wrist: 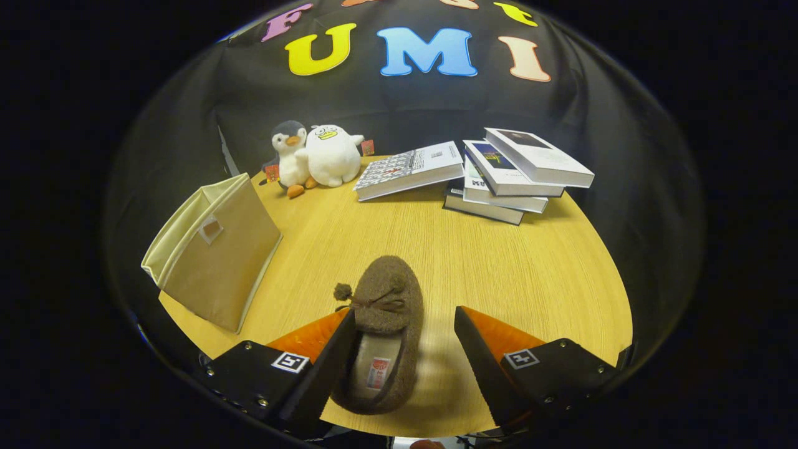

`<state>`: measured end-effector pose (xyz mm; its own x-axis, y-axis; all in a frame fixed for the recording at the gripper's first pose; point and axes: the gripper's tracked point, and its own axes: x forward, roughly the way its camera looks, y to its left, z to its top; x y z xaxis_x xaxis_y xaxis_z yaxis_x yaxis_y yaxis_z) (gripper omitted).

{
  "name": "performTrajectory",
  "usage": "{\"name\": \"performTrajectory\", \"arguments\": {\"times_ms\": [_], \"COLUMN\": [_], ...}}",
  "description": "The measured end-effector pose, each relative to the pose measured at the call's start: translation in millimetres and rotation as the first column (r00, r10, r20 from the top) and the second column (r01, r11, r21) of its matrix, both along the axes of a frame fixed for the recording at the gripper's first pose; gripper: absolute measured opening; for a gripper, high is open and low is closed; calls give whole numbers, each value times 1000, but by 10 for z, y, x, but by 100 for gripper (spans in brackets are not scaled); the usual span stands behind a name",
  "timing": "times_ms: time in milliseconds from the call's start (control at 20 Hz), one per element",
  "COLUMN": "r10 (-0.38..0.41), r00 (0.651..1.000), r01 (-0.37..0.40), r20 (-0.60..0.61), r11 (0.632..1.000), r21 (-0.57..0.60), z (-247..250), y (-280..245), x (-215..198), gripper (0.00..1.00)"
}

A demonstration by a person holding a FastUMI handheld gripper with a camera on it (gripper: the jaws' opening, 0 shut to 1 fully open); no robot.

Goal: Open the storage box then place both shoes into the box .Put the left shoe in first, then the right shoe, with the right side of both shoes facing outward in a uniform manner.

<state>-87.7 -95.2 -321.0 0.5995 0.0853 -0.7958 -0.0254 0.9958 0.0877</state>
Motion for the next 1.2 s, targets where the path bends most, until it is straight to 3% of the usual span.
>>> {"name": "performTrajectory", "arguments": {"times_ms": [400, 650, 700, 750, 850, 900, 950, 1200], "r10": [79, 40, 30, 19, -22, -34, -49, -153], "r00": [993, 990, 989, 990, 988, 986, 984, 968], "r01": [-85, -41, -30, -17, 25, 37, 53, 179], "r20": [-89, -136, -141, -143, -152, -162, -169, -197], "r11": [994, 999, 1000, 1000, 1000, 999, 998, 976], "r21": [-66, -4, 6, 16, 13, 16, 23, 123], "z": [-476, -646, -650, -678, -696, -691, -673, -496], "y": [-59, -53, -55, -51, -62, -59, -40, 23], "x": [-85, -56, -37, -30, 5, 3, -19, 35], "gripper": [98, 96, 80, 70, 36, 10, 7, 7]}}
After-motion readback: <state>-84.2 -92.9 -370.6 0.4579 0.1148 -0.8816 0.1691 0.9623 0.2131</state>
